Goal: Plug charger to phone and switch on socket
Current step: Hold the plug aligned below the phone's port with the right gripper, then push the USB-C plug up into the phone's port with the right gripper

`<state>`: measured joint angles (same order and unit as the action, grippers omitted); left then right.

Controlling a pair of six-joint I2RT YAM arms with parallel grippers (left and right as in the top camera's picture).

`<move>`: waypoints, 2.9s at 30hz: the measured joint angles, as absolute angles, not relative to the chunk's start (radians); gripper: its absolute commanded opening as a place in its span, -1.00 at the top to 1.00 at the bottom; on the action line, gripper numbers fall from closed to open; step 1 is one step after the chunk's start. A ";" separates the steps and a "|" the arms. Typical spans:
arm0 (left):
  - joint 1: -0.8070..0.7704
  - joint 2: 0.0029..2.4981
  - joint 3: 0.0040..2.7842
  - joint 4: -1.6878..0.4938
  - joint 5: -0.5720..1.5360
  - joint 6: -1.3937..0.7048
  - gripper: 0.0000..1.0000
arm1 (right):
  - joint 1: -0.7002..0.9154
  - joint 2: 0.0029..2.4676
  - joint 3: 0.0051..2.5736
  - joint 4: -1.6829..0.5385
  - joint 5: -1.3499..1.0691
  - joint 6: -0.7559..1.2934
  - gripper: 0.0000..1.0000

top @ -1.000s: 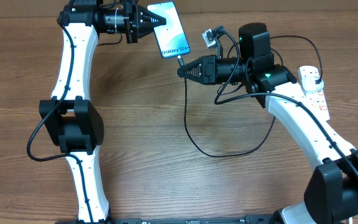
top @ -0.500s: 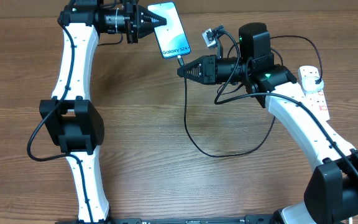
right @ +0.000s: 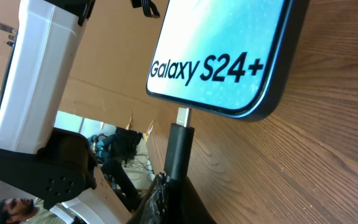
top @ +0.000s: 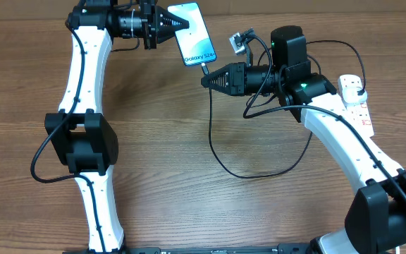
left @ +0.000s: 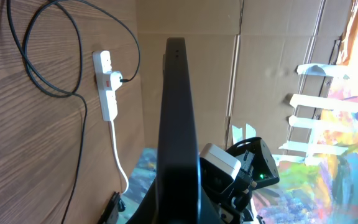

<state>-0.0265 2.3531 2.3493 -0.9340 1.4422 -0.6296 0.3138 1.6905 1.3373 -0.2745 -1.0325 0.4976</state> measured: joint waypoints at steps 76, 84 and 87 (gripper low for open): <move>-0.070 2.353 2.349 -0.928 1.490 -0.566 0.91 | 0.301 1.691 1.336 -0.271 -1.089 0.524 0.92; -0.073 2.353 2.349 -0.928 1.492 -0.565 0.91 | 0.298 1.691 1.336 -0.272 -1.096 0.524 0.92; -0.073 2.353 2.349 -0.928 1.492 -0.565 0.92 | 0.298 1.691 1.336 -0.273 -1.096 0.524 0.92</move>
<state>-0.0727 2.3531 2.3493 -0.9283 1.4921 -0.5652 0.2977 1.6905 1.3357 -0.2726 -1.0958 0.5240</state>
